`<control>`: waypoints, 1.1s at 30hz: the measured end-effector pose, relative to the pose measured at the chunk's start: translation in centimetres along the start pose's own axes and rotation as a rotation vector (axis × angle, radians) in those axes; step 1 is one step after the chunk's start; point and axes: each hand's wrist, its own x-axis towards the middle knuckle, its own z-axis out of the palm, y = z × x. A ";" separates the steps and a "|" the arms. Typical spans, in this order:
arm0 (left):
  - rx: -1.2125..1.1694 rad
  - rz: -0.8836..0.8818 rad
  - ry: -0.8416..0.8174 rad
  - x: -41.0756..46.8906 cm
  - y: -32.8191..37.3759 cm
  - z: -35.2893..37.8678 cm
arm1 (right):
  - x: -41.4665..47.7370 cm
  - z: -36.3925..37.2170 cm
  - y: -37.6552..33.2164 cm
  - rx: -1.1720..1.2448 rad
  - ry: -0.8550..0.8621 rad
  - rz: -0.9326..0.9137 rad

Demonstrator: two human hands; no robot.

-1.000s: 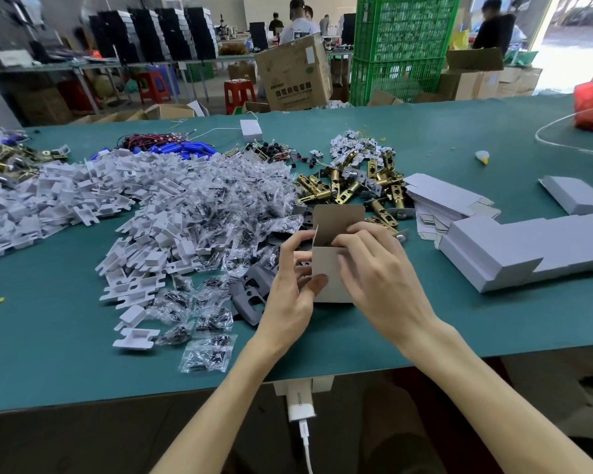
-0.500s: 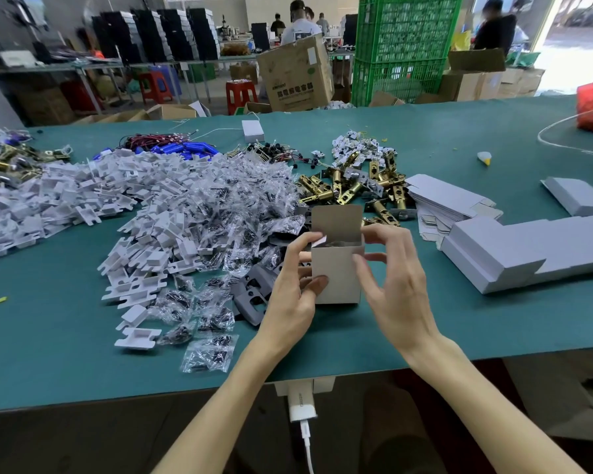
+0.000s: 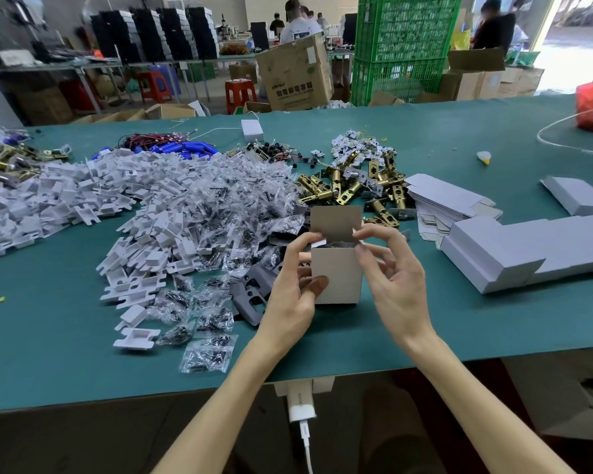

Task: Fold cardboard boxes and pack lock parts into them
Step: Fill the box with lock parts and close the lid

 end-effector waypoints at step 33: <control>-0.109 0.024 0.136 4.4 4.6 -1.1 | 0.0 1.9 2.1 0.215 0.021 0.120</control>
